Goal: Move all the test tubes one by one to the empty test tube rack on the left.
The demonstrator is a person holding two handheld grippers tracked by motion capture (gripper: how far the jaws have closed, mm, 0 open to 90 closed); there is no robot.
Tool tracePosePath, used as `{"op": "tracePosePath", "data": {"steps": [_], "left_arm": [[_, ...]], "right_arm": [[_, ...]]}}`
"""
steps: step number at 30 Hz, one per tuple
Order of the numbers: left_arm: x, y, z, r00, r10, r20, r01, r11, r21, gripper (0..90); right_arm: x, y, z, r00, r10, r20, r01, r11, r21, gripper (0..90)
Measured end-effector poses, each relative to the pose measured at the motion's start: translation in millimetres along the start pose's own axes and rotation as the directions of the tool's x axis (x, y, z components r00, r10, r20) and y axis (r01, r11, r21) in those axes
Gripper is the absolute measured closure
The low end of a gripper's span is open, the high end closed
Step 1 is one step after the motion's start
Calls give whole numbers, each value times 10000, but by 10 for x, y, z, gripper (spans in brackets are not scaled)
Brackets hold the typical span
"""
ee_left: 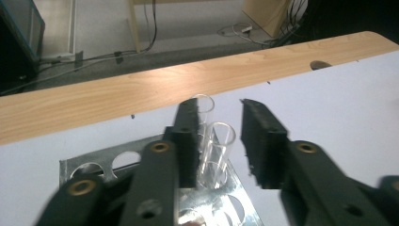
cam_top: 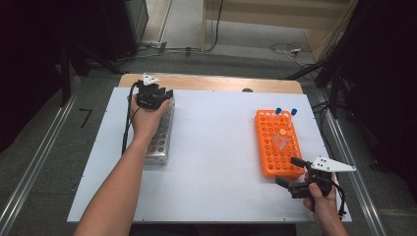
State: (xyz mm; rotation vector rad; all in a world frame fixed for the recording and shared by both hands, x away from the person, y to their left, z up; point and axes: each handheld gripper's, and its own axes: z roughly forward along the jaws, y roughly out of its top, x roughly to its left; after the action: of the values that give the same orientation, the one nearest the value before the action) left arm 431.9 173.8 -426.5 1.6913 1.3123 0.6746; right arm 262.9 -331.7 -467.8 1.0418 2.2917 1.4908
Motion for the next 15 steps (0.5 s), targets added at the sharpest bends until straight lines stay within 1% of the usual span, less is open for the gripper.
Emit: {"op": "tracePosePath", "data": {"steps": [2,4,6,8,11,13,15], "left_arm": [[4,-9,-22,9999,-114,130,115,9999,-10,508],[7,-17,-57,9991,-343,232,346,9993,-150,409],[4,-25,-100,9977,-527,421,539,9982,-278,319],[-21,-29,-140,9974,-503,517,518,9982,-292,227],[-59,-36,-216,9955,-519,788,544,9981,-304,116],[-84,-48,-275,9937,-481,1010,521,9980,-371,79],[-117,-62,-337,9933,-387,1086,433,9982,-404,45]], "right_arm": [[-1,0,3,10000,-19,-3,19,10000,5,0],[0,1,5,10000,-37,19,37,10000,26,0],[0,1,6,10000,-39,25,39,10000,30,0],[0,1,7,10000,-17,44,17,10000,58,0],[0,1,10,10000,24,59,-24,10000,48,0],[1,2,11,10000,25,60,-26,10000,60,0],[3,3,16,10000,15,71,-16,10000,60,0]]}}
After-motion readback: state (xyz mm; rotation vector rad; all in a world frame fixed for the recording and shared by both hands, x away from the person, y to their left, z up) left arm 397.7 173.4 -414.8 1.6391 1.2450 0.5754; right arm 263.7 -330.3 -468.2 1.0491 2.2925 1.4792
